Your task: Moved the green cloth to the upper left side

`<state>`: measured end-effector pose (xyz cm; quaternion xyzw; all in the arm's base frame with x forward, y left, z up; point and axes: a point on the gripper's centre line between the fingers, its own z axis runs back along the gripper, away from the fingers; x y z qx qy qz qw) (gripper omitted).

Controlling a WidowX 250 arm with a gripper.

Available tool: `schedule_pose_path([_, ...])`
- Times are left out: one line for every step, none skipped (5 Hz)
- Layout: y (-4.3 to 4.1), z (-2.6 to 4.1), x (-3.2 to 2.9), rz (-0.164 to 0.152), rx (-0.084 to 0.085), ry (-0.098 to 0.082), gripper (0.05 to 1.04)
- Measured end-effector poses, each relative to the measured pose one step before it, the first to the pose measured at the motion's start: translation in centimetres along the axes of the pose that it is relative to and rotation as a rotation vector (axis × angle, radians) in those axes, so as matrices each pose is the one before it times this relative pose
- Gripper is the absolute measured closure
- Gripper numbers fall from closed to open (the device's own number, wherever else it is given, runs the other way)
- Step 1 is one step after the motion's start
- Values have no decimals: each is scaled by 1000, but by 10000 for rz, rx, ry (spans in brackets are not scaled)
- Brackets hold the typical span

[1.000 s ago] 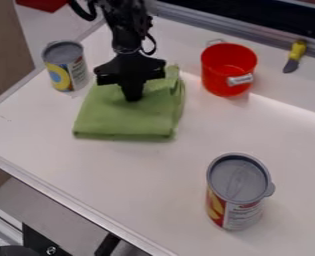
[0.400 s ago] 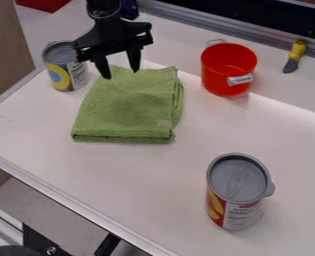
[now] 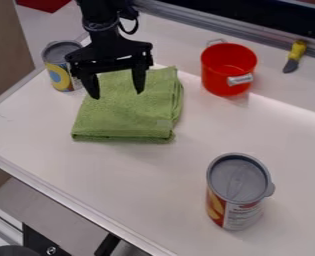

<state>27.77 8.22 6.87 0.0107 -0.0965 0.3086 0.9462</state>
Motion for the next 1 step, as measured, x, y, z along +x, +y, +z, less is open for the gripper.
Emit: schedule_pose_path([434, -390, -2010, -1142, 54, 220, 85])
